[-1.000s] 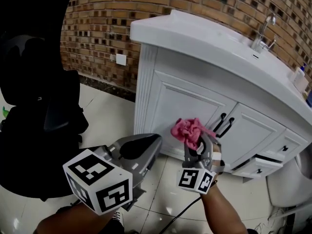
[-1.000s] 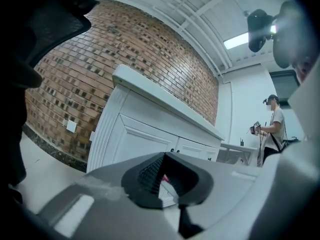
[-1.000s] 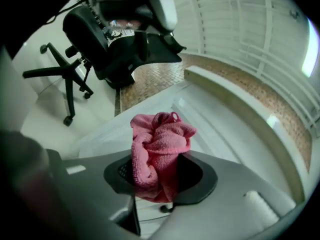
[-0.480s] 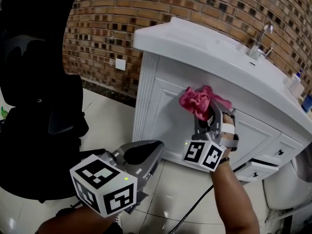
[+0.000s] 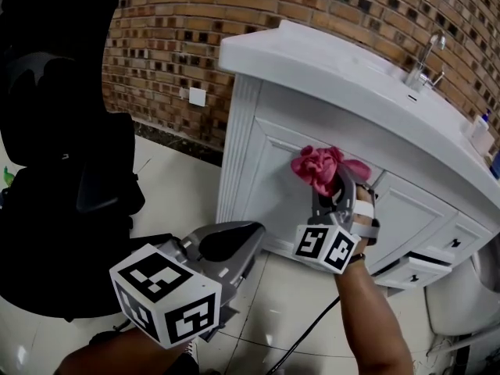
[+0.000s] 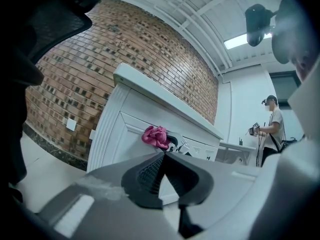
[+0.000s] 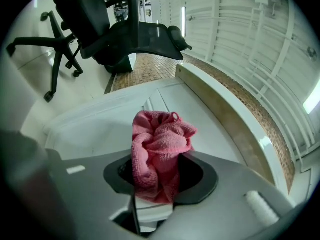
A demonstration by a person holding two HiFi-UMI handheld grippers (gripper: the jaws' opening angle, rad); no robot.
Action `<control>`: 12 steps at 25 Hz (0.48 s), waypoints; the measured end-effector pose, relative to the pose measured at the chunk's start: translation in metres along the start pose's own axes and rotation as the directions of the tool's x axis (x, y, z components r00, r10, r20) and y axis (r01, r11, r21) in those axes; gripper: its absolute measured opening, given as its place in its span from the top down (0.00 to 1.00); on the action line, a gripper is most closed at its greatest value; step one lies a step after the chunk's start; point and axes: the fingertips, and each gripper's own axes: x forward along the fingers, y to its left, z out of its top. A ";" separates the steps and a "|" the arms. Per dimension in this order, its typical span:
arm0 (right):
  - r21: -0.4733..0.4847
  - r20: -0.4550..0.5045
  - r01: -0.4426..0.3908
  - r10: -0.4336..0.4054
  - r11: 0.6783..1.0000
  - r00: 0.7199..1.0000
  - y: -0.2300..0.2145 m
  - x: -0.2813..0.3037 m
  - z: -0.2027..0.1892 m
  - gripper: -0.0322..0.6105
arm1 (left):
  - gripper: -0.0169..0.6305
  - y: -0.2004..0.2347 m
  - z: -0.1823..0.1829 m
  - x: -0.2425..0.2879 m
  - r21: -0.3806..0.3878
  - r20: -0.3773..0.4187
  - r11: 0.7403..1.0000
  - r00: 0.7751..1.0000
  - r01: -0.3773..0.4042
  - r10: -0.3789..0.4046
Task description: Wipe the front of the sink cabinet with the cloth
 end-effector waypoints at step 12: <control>0.055 -0.056 -0.081 0.084 0.995 0.995 0.064 -0.005 -0.034 0.70 | 0.97 0.004 -0.005 -0.003 -0.001 -0.016 1.000 1.000 -0.006 0.006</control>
